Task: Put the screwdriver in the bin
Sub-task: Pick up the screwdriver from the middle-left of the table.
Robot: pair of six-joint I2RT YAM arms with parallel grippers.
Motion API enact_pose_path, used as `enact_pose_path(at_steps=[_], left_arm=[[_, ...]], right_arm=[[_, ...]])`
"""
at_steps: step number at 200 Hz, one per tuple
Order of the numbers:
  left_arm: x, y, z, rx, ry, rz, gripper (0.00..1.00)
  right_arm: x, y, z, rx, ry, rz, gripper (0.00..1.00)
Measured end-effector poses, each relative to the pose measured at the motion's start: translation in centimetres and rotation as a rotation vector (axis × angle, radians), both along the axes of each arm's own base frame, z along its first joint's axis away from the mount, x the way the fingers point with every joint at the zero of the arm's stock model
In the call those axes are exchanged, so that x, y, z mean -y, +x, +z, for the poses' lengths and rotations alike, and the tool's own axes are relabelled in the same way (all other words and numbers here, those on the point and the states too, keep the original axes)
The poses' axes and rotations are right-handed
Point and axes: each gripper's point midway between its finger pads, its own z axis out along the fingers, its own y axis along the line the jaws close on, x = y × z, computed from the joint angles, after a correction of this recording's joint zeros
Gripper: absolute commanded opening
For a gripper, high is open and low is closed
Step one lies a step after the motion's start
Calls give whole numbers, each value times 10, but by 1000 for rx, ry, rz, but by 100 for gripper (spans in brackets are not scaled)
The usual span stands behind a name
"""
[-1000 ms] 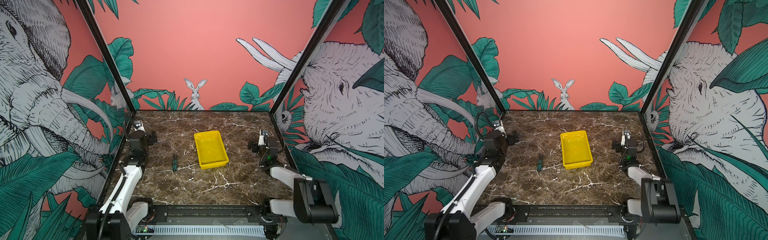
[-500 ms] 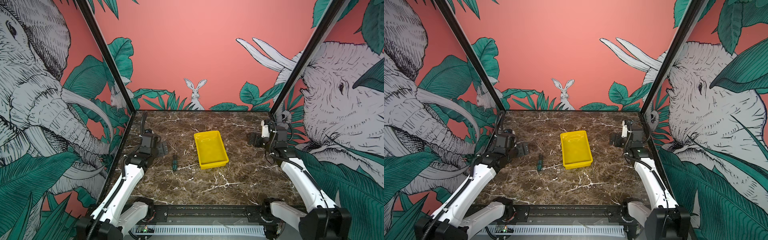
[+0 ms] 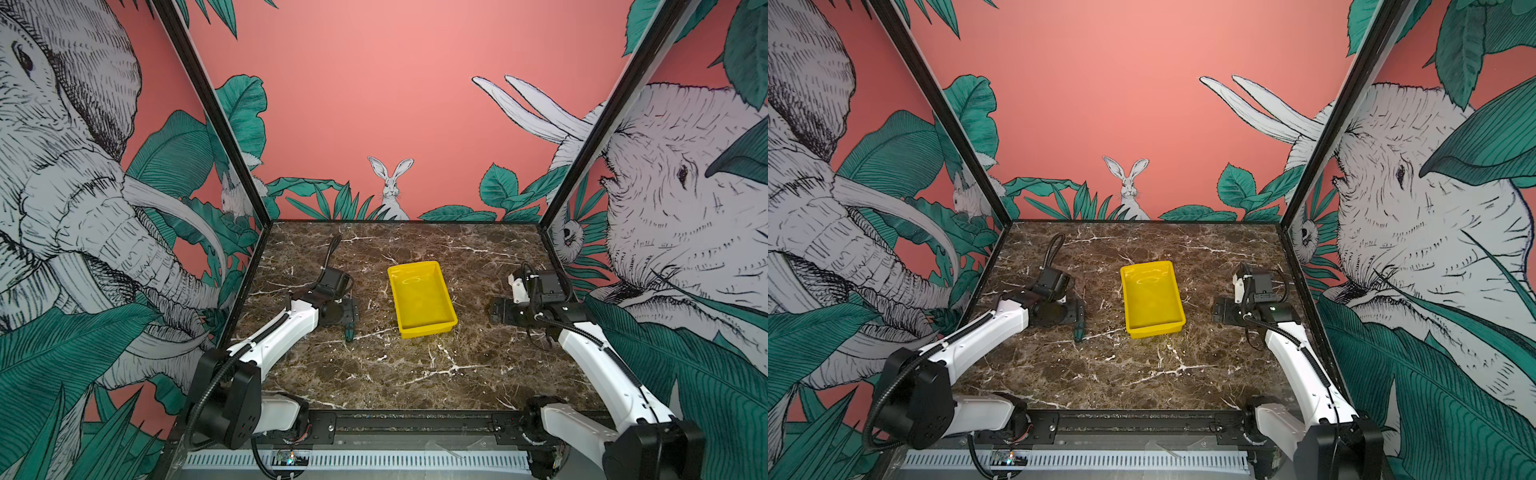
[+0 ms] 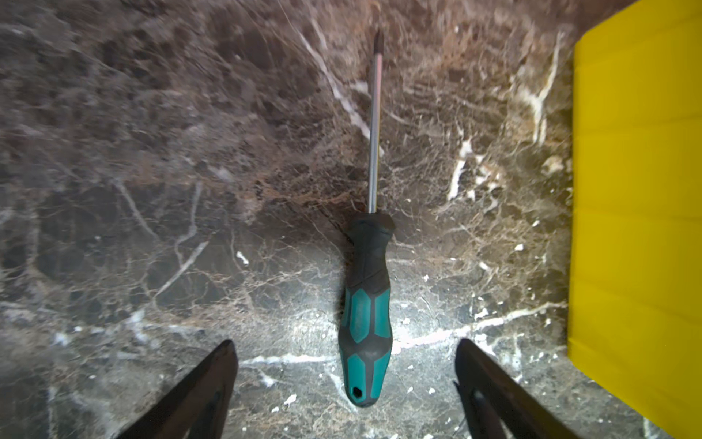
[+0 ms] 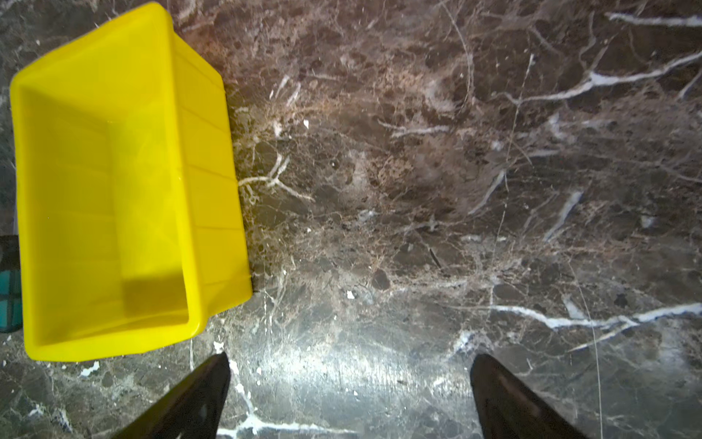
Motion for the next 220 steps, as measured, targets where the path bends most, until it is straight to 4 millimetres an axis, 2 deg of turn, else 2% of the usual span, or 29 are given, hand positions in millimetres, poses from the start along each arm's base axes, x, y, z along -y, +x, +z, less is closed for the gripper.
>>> enact_pose_path(at_steps=[26,36,82,103,151,165,220], left_arm=[[6,8,-6,-19,1,-19,84],[8,10,-10,-25,3,-28,80],[11,9,-27,-70,23,-46,67],[13,7,-33,-85,32,-58,65],[16,10,-44,-107,44,-69,60],[16,10,-46,-112,48,-70,53],[16,15,-49,-116,69,-91,51]], right_arm=[[-2,-9,-4,-39,7,18,98],[-3,-11,-5,-41,11,20,98],[-2,-30,-17,-46,19,23,98],[-2,-38,-22,-54,25,24,98],[-3,-39,-16,-19,35,26,99],[-3,-40,-18,-23,35,26,99],[-3,-40,-19,-23,38,20,99]])
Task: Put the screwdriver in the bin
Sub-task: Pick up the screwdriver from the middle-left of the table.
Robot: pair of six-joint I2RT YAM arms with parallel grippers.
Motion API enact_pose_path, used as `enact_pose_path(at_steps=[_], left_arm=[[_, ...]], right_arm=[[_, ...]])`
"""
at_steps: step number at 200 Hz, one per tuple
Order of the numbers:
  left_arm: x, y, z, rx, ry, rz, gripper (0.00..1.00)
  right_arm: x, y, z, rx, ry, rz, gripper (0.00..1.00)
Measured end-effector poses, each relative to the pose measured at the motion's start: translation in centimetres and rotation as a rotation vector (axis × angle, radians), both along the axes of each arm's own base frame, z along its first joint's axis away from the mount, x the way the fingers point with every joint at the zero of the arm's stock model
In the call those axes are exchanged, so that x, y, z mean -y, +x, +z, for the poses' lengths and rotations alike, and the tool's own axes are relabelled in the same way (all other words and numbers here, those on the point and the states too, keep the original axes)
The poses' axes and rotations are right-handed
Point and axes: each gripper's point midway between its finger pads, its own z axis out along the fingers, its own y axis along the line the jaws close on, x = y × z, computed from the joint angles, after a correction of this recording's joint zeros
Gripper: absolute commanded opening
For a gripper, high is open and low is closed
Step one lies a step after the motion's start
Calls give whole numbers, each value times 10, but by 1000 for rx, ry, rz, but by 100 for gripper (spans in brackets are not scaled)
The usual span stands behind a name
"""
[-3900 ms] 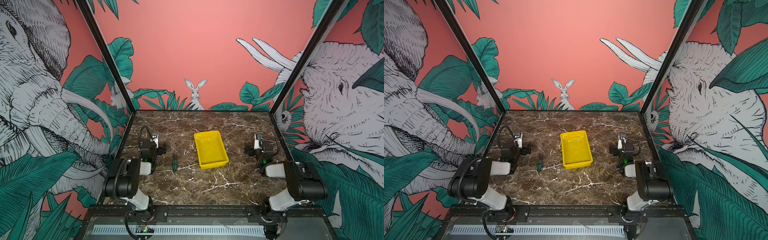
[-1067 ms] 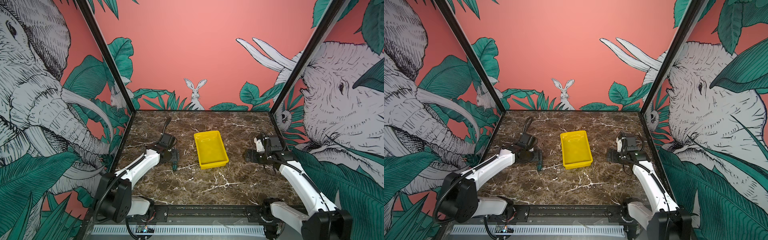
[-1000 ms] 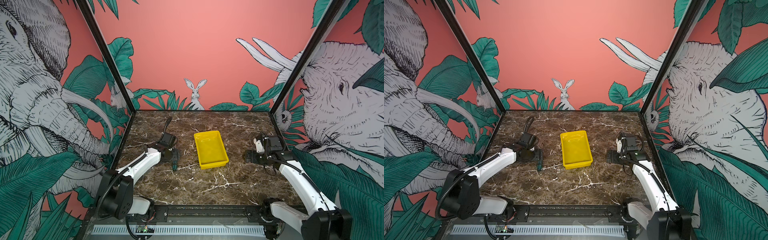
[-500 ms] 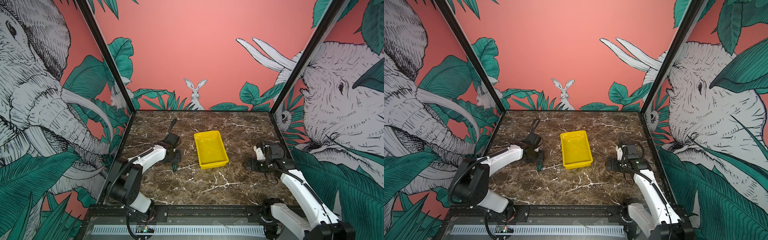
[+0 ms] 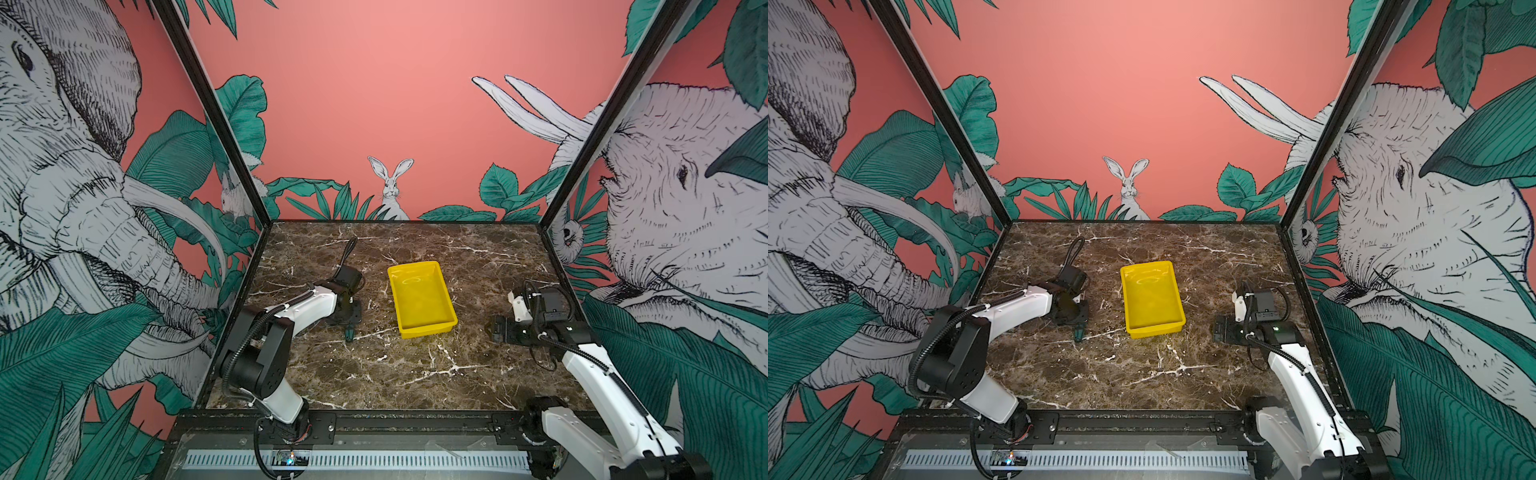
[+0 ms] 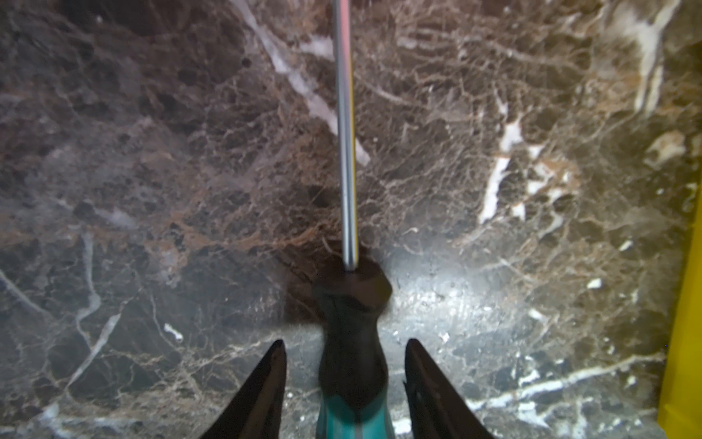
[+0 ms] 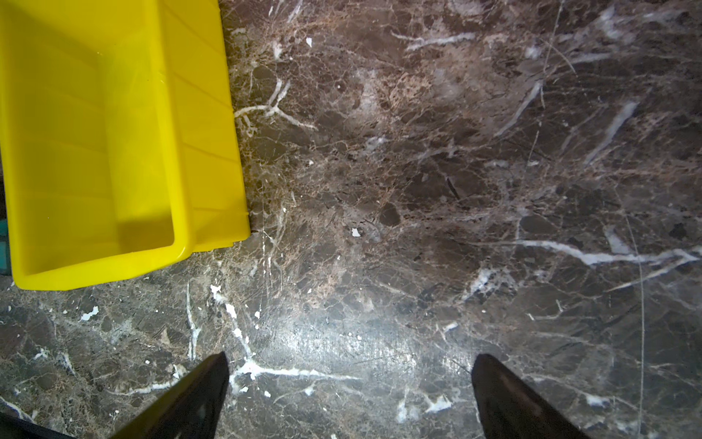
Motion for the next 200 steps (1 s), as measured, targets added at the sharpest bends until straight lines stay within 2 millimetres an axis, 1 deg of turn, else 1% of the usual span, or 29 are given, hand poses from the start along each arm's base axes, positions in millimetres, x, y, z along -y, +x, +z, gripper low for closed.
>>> enact_pose_path(at_steps=[46,78,102,118,140,171,177,193,200], left_arm=[[1,5,-2,-1,17,-16,47],[0,5,-5,-9,24,-17,45],[-1,5,-7,-13,29,-16,44],[-1,5,-7,-11,29,-15,41],[-1,6,-7,-10,28,-15,39],[0,6,-13,-19,31,-15,39],[0,7,-14,-18,31,-15,37],[0,8,-14,-11,29,-15,27],[1,9,-14,-9,28,-12,25]], right_arm=[[0,1,5,24,6,-8,98],[1,1,9,41,7,-12,98],[1,1,8,41,7,-13,98],[1,1,8,38,7,-14,98],[1,0,5,35,7,-16,98],[2,-1,3,29,5,-18,98],[1,-1,3,29,5,-18,98],[1,-1,3,29,5,-18,98],[1,-1,3,30,5,-18,98]])
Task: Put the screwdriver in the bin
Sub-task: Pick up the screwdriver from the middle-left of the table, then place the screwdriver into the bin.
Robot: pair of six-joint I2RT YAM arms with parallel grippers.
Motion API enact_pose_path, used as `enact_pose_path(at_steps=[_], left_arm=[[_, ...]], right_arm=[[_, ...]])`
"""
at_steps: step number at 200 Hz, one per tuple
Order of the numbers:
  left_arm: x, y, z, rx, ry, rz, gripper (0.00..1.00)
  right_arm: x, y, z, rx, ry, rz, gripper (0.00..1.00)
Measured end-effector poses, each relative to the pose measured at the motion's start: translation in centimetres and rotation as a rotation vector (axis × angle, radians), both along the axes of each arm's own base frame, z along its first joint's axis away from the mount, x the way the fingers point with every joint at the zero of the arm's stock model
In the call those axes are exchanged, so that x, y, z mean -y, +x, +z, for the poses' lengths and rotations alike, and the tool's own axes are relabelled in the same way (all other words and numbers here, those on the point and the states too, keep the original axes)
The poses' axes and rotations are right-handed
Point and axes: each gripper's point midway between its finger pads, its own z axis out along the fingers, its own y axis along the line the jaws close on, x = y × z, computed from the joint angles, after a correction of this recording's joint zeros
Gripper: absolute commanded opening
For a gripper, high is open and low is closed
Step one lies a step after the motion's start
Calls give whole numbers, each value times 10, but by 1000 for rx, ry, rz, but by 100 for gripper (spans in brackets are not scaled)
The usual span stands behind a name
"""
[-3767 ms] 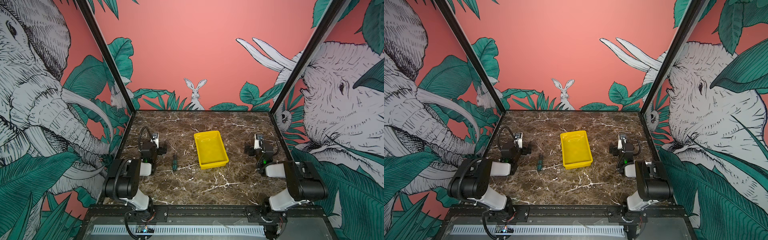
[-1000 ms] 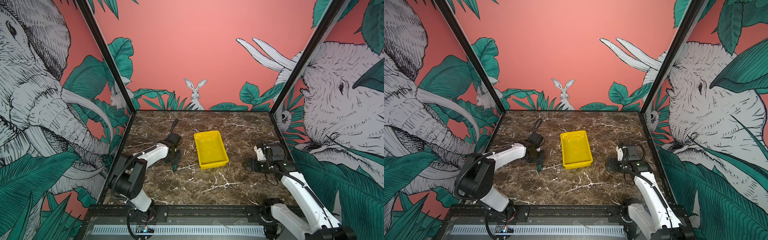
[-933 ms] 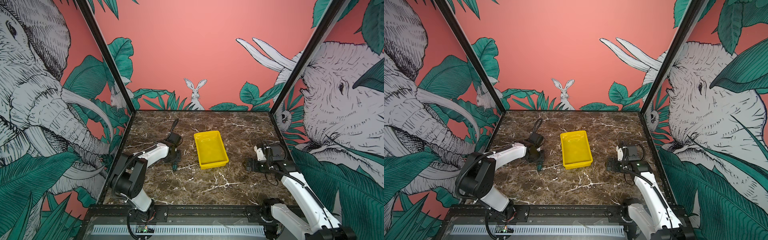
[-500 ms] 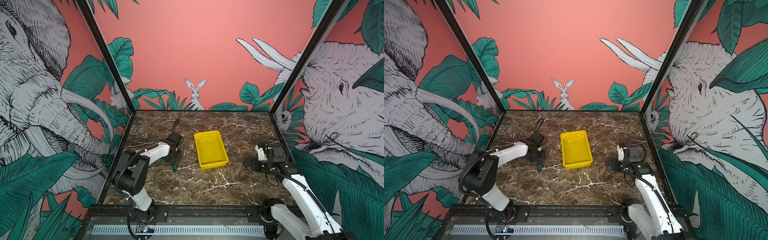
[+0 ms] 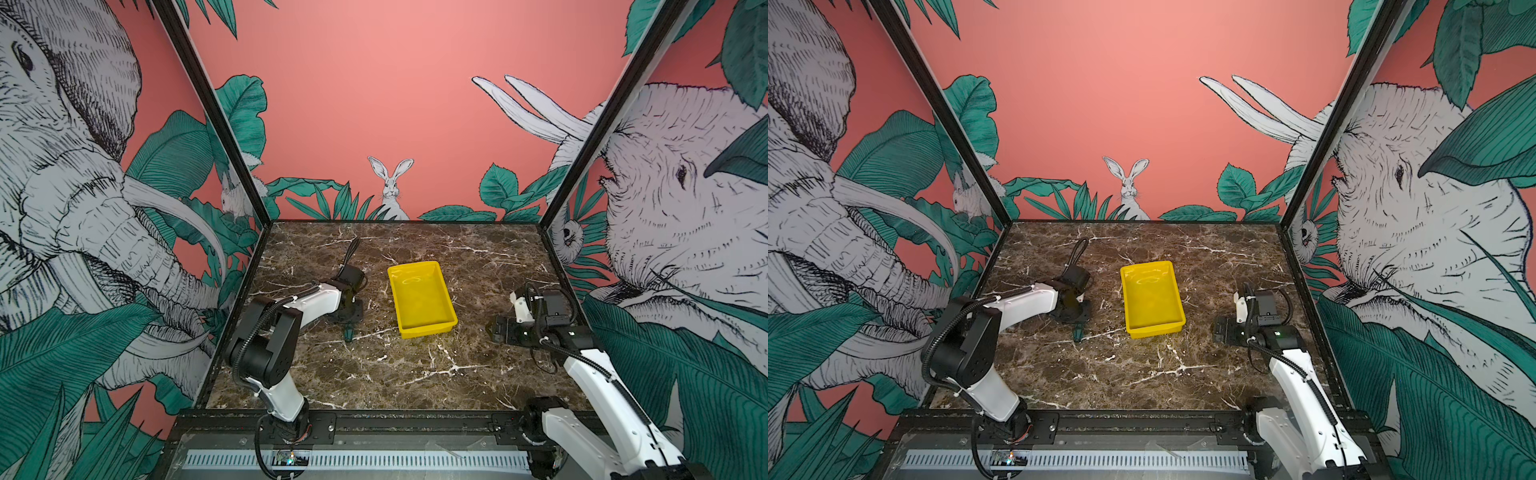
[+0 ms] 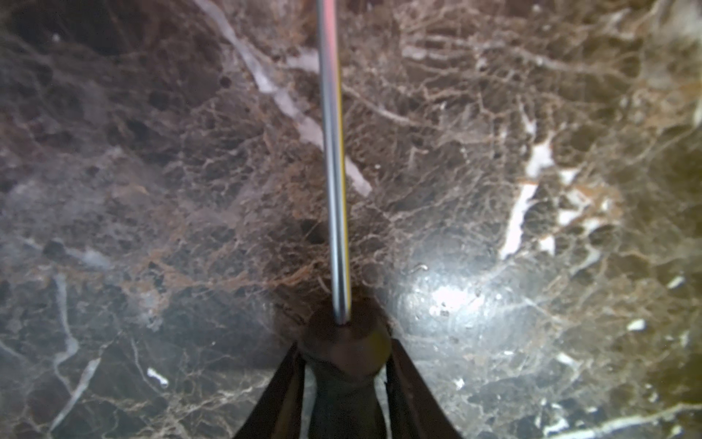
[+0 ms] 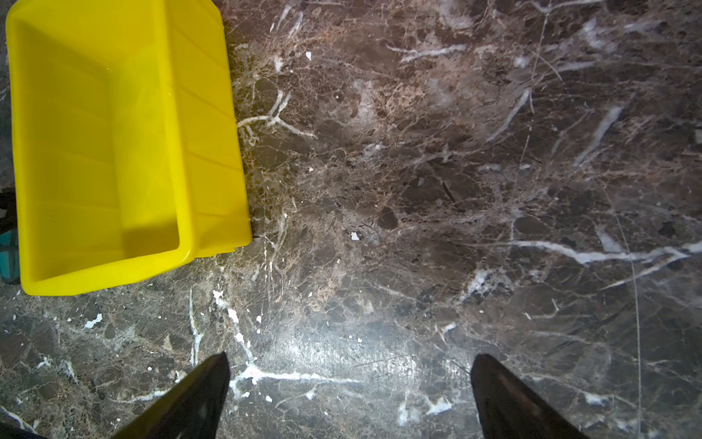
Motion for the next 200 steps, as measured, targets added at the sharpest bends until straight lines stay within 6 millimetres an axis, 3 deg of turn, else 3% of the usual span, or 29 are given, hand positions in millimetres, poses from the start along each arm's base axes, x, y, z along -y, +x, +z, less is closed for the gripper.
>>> enact_pose_path(at_steps=[26,50,78,99,139,165,200], left_arm=[[0,1,0,4,-1,3,17],[0,0,1,5,2,4,0],[-7,-3,13,9,28,2,0],[-7,3,39,58,30,1,0],[2,20,108,221,-28,-6,0],[27,27,148,293,-46,-65,0],[90,39,179,347,-100,-189,0]], right_arm=[[0,0,0,2,0,0,98],[0,0,0,1,1,-3,98],[0,0,0,0,3,-5,98],[0,0,0,-2,3,-6,98],[0,0,0,-2,3,-4,98],[0,0,0,-2,3,-3,98],[-1,0,-2,-13,6,-1,98]])
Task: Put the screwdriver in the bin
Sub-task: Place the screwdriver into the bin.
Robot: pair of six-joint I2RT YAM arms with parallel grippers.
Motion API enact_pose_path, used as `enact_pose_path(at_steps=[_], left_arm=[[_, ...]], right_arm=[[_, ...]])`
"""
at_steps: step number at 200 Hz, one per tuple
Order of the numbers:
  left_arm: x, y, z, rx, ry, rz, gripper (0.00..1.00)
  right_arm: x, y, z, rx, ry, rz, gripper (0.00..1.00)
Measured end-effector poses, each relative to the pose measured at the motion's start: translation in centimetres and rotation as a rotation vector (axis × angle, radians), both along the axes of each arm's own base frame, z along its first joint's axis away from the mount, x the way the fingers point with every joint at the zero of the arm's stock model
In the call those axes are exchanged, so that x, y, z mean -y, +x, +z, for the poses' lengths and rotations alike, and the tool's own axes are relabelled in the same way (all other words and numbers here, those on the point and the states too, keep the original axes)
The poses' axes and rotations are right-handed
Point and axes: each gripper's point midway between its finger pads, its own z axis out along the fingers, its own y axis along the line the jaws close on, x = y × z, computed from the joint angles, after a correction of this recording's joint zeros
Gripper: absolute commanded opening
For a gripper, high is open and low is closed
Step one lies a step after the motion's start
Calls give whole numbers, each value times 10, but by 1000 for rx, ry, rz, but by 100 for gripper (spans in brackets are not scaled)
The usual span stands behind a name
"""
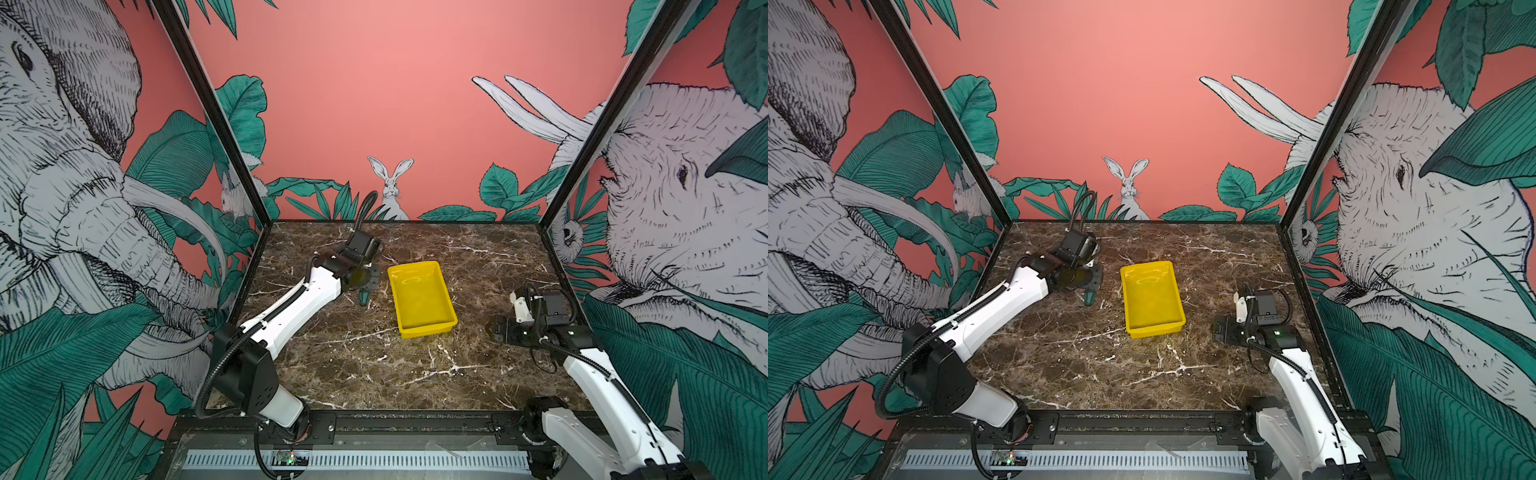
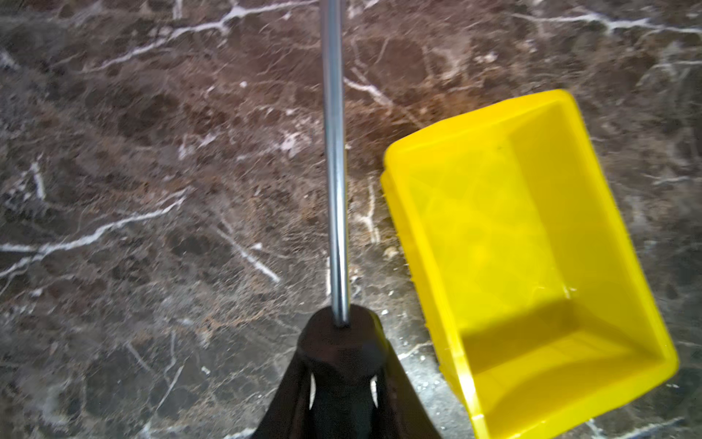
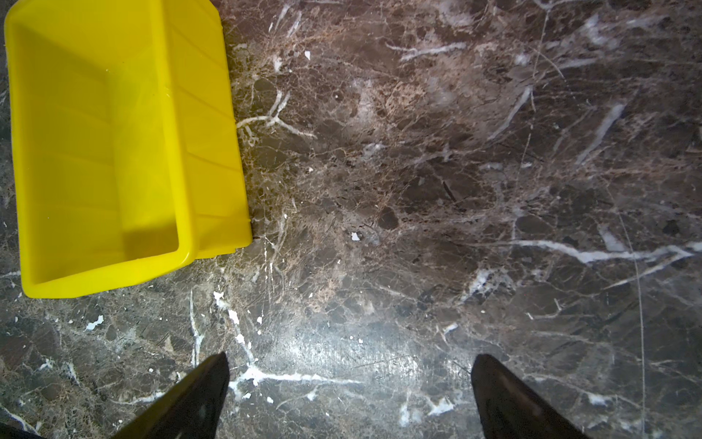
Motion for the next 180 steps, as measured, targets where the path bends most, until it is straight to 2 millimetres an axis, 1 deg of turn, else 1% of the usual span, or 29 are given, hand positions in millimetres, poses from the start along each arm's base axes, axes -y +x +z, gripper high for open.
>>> enact_pose_path(at_steps=[12,25,49,62,74,83,97,131,154,180], left_arm=[[20,2,-1,-2,-5,-36,0],[44,0,-6,-12,-5,-80,0],[87,-10,-28,-58,6,-165,0],[105,-14,-41,-85,12,-198,0],[117,-20,-53,-108,22,-225,0],[123,-23,-62,-124,30,-238,0],[126,-25,-72,-143,40,-247,0],[132,-23,-90,-173,56,-263,0],[138,-18,-106,-197,68,-268,0],[138,-21,-125,-234,87,-271,0]], right_arm=[[-1,0,-1,-5,3,2,99],[-2,0,-1,-7,7,5,99],[-3,-1,-1,-7,14,10,99],[-4,-1,0,-7,19,16,100],[-5,-2,0,-8,19,22,100],[-5,-2,0,-9,17,25,100],[-5,-2,0,-7,17,28,100],[-5,0,-2,-11,14,32,100],[-5,1,-5,-26,12,33,100],[-5,1,-3,-17,14,33,100]])
